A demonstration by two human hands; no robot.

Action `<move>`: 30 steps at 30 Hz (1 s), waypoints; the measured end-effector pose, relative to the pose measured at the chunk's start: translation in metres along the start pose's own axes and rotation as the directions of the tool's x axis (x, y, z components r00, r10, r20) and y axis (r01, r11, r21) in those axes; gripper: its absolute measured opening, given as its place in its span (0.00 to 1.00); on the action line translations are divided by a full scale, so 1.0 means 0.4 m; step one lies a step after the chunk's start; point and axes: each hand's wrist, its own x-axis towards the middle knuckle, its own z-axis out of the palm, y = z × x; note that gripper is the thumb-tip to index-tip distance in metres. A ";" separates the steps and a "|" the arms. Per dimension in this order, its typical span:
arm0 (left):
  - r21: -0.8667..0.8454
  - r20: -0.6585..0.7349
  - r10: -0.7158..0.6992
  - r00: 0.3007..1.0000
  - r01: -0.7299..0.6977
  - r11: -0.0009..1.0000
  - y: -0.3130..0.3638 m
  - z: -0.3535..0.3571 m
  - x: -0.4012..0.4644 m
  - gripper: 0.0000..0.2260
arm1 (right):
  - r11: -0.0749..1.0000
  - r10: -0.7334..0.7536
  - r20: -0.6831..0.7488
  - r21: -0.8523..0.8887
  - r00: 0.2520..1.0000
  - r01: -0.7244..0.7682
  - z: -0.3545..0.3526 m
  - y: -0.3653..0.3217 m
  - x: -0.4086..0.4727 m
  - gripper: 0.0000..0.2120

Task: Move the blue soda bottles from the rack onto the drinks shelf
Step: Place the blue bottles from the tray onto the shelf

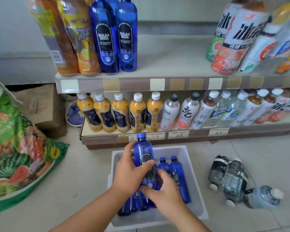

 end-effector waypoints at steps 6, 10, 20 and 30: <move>-0.015 -0.020 0.246 0.969 -0.246 0.969 0.298 -0.102 0.027 0.34 | 0.980 -0.200 -0.096 -0.018 0.975 0.199 -0.057 -0.290 -0.021 0.23; 0.062 -0.019 0.395 0.919 -0.393 0.917 0.469 -0.147 0.047 0.33 | 0.949 -0.316 -0.176 -0.050 0.932 0.312 -0.087 -0.455 -0.035 0.21; 0.430 -0.081 0.594 0.800 -0.510 0.745 0.792 -0.158 0.183 0.25 | 0.844 -0.535 -0.229 -0.182 0.813 0.504 -0.227 -0.732 0.106 0.23; 0.708 -0.002 0.590 0.808 -0.415 0.571 0.889 -0.105 0.346 0.22 | 0.790 -0.609 -0.178 -0.221 0.773 0.571 -0.317 -0.790 0.298 0.23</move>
